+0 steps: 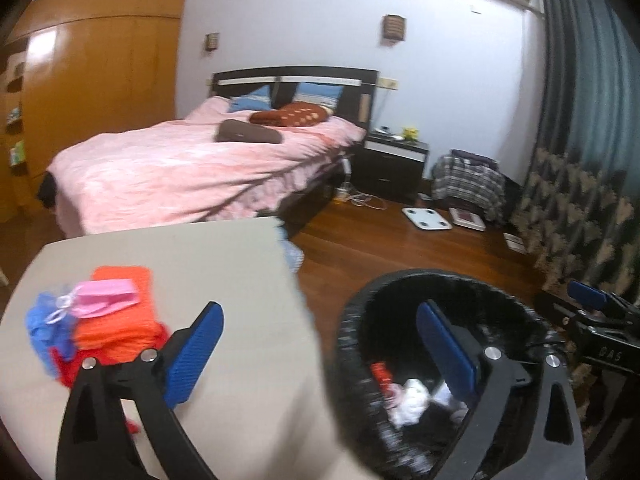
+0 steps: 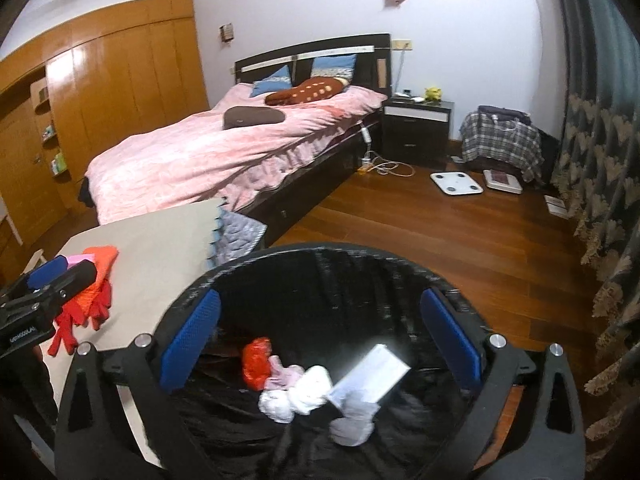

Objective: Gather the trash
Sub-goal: 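Move both grippers back over the pile on the table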

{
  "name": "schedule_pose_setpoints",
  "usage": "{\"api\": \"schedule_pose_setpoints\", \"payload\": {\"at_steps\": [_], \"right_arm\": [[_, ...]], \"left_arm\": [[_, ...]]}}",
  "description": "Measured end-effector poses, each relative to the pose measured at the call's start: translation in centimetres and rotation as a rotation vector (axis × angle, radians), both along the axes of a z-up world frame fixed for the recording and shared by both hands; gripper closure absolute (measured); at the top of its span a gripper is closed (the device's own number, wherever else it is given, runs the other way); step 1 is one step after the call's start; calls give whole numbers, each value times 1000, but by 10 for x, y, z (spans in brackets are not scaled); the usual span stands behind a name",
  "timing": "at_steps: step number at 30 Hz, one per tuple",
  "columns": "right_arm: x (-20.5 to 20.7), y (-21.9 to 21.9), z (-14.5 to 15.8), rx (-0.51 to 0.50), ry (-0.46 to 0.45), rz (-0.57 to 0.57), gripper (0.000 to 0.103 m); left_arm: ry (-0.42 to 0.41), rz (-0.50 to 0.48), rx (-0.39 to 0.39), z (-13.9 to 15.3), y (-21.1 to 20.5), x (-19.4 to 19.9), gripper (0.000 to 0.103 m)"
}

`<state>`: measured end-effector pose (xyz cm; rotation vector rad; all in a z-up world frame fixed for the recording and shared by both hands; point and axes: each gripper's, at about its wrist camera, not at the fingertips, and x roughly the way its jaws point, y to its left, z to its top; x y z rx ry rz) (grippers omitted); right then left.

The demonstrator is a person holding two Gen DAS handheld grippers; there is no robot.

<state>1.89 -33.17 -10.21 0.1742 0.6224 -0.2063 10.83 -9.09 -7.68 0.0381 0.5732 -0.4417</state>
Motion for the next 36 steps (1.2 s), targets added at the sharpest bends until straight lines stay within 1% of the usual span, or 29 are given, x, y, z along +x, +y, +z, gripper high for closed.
{"api": "schedule_pose_setpoints", "payload": {"at_steps": [6,10,14,22,27,31,36], "right_arm": [[18,36,2,8,-1,77,5],[37,66,5,7,-16,132,5],[54,94,6,12,-20,180,5],[92,150,-1,23,-14,272,5],[111,180,-8,27,-2,314,5],[121,196,-12,27,6,337,5],[134,213,-18,23,12,362,5]], "left_arm": [[-7,99,11,-1,44,3,7],[-8,155,12,-3,68,4,7],[-22,216,39,-7,93,4,7],[-25,340,69,-16,149,13,7],[-16,418,80,-24,190,27,7],[-3,456,83,-33,211,35,7],[40,469,89,-49,231,52,7]]}}
